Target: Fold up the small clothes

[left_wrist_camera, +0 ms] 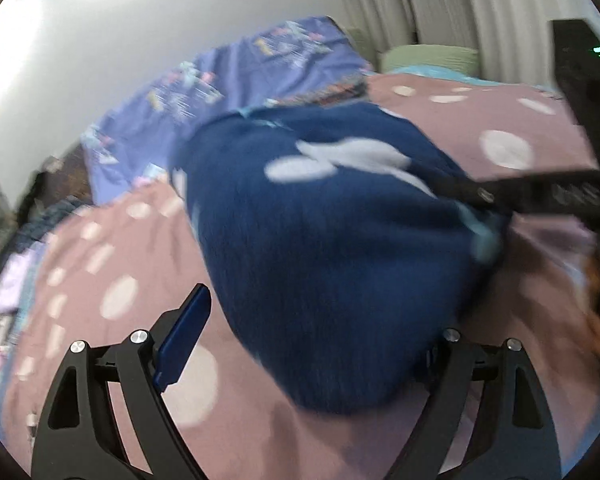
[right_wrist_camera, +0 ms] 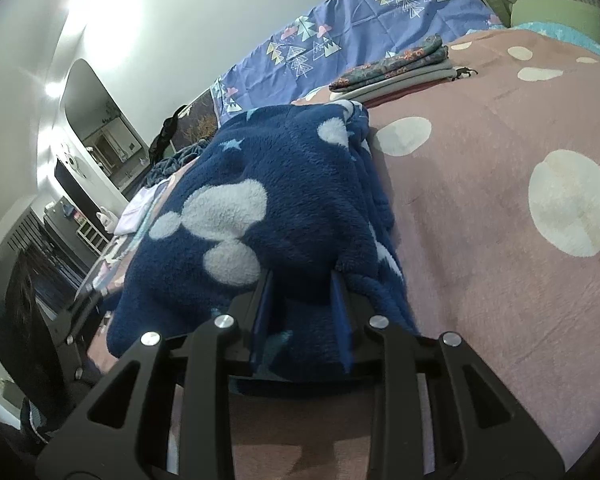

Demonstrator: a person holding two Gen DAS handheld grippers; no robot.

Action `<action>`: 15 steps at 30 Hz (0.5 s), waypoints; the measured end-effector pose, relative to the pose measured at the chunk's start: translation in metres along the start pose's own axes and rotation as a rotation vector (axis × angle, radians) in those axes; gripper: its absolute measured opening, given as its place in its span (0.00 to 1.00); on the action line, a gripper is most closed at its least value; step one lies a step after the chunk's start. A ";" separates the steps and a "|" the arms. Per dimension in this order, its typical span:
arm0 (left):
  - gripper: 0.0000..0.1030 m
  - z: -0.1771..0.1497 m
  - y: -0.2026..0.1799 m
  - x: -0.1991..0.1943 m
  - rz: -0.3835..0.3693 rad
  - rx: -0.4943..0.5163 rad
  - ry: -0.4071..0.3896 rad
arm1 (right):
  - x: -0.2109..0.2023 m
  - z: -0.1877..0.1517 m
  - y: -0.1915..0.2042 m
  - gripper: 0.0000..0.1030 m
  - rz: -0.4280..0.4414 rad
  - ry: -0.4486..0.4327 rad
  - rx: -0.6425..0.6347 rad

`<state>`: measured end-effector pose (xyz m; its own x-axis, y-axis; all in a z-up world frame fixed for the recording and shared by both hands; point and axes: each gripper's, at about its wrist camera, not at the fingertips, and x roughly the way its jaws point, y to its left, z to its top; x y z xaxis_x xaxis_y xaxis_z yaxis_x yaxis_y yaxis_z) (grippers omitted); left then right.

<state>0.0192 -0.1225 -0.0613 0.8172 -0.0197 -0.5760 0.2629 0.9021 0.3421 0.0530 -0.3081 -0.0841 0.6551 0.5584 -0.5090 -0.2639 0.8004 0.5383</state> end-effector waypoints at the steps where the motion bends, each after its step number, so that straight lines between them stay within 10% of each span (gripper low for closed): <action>1: 0.85 -0.001 0.000 0.002 0.055 0.027 0.000 | 0.000 0.000 0.002 0.26 -0.021 -0.002 -0.007; 10: 0.85 -0.030 0.026 -0.009 0.110 0.020 0.054 | 0.005 0.000 -0.003 0.14 -0.037 0.021 0.004; 15: 0.69 -0.029 0.036 -0.011 -0.050 -0.044 0.072 | 0.003 -0.002 0.001 0.15 -0.042 0.015 -0.018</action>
<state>0.0044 -0.0773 -0.0641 0.7639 -0.0354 -0.6443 0.2786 0.9187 0.2799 0.0535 -0.3055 -0.0863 0.6553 0.5272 -0.5409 -0.2491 0.8269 0.5042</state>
